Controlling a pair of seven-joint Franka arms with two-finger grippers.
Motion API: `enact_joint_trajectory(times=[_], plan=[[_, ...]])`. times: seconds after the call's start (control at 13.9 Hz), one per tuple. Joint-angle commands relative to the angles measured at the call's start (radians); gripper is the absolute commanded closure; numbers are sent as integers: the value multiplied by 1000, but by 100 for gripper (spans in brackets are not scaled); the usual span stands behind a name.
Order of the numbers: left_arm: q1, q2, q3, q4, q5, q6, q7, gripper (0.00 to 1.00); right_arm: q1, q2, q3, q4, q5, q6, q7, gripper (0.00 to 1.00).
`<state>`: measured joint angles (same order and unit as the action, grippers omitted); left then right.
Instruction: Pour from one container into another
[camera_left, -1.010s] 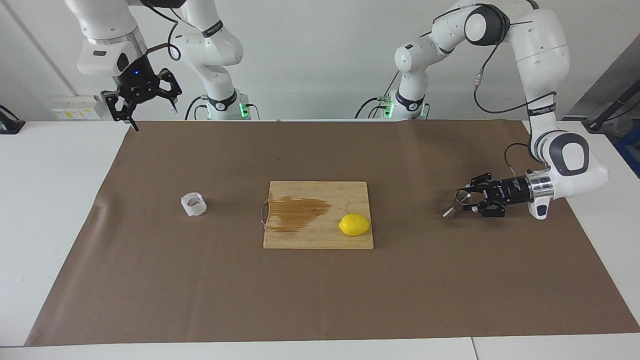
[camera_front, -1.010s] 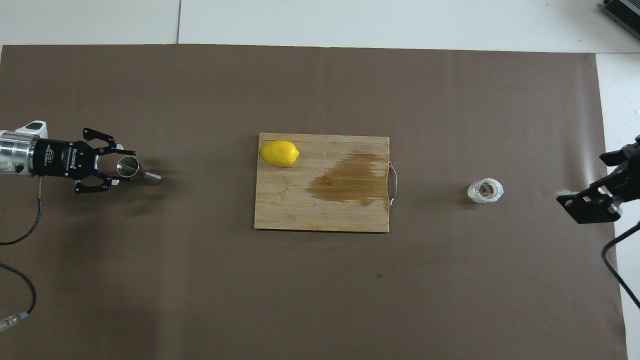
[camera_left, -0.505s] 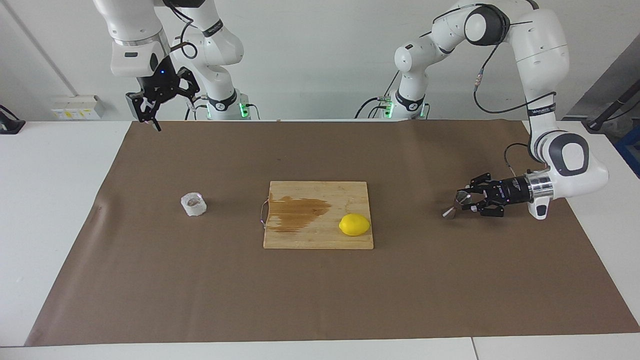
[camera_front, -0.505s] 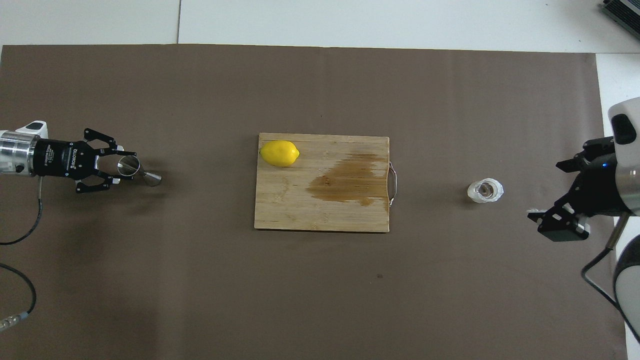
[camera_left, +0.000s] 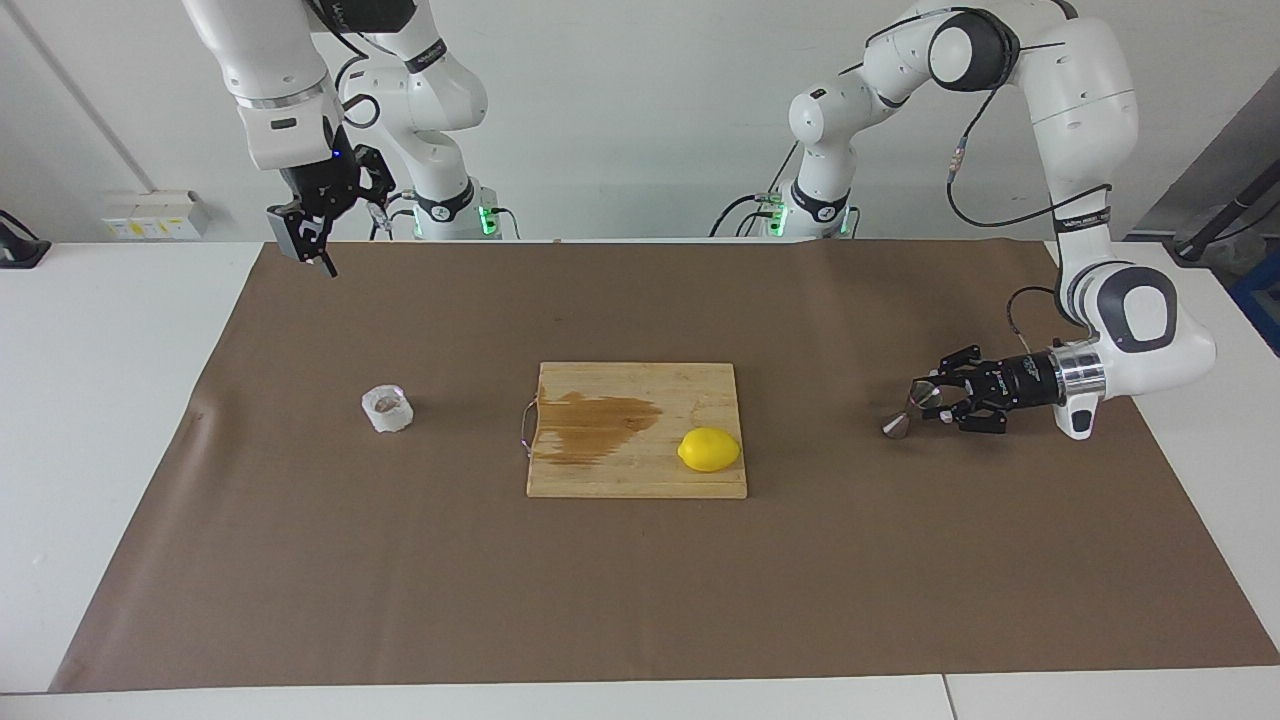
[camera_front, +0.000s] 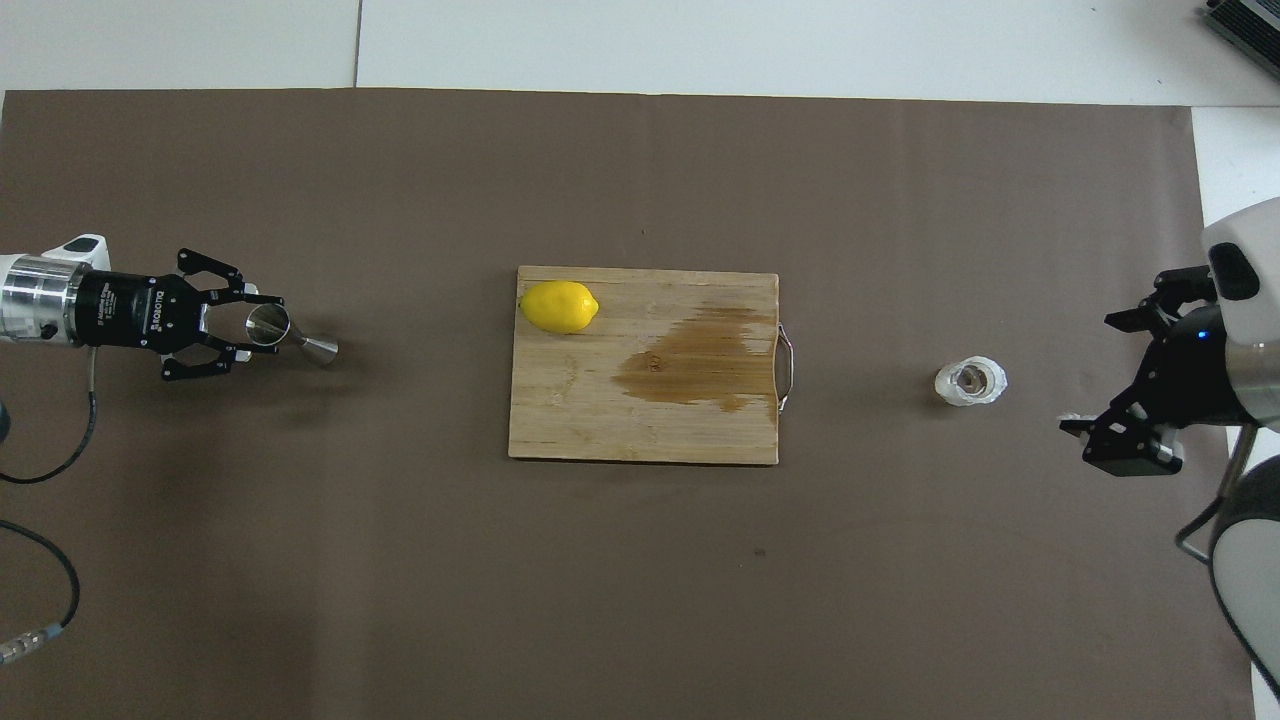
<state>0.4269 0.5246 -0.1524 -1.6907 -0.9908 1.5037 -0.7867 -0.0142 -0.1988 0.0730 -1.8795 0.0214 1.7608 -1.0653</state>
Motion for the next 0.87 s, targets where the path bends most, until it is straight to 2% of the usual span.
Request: enact_joint_trajectory(times=[0.0, 0.43, 0.79], plan=[[-63, -60, 8, -38, -72, -10, -37, 100, -33, -27, 1, -78, 26, 66, -97, 0], [-157, -178, 10, -141, -241, -1, -127, 100, -41, -21, 1, -174, 26, 210, -186, 0], [-304, -302, 8, -245, -399, 183, -183, 100, -43, 62, 1, -233, 26, 353, -235, 0]])
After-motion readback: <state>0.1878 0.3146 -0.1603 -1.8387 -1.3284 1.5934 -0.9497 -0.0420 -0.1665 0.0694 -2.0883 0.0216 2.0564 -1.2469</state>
